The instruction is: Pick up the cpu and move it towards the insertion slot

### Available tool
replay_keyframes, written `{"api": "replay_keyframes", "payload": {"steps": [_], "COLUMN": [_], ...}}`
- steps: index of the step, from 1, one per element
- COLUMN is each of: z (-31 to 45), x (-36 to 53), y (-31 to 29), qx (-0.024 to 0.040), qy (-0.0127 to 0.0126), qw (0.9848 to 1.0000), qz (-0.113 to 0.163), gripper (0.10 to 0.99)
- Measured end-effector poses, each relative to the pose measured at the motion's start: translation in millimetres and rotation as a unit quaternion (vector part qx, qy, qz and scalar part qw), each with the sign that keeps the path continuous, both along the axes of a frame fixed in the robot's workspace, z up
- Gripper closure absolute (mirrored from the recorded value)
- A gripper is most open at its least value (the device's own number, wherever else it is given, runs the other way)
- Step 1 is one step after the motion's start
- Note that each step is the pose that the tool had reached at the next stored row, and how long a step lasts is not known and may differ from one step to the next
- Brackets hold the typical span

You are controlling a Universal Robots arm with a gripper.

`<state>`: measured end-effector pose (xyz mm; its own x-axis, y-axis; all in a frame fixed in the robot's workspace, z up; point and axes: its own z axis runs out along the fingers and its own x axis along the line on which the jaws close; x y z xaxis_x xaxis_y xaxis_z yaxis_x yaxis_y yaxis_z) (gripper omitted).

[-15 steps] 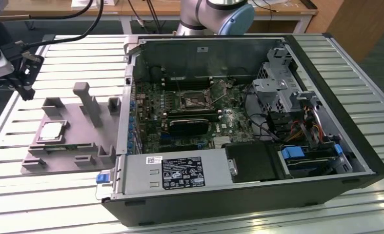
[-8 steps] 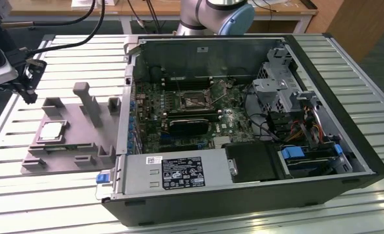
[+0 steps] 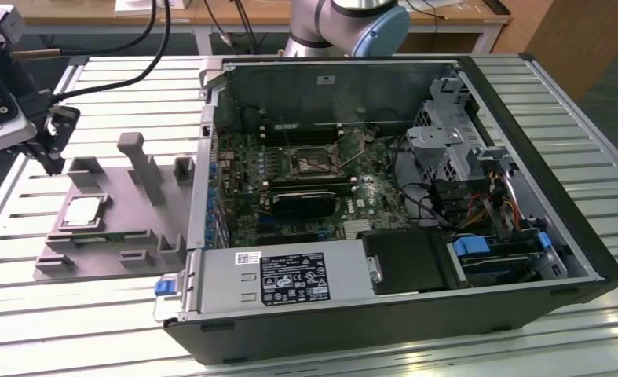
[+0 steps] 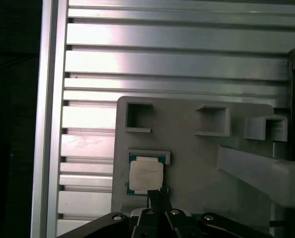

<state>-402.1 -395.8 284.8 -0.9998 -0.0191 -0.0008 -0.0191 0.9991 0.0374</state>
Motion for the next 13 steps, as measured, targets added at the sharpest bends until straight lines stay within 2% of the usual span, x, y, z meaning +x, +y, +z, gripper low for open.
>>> {"api": "replay_keyframes", "payload": {"steps": [13], "z": [-25.5], "x": [-0.5], "y": [-0.1], "qx": [-0.0004], "qy": [0.0], "qw": [1.0], "qz": [0.0], "gripper": [0.984]}}
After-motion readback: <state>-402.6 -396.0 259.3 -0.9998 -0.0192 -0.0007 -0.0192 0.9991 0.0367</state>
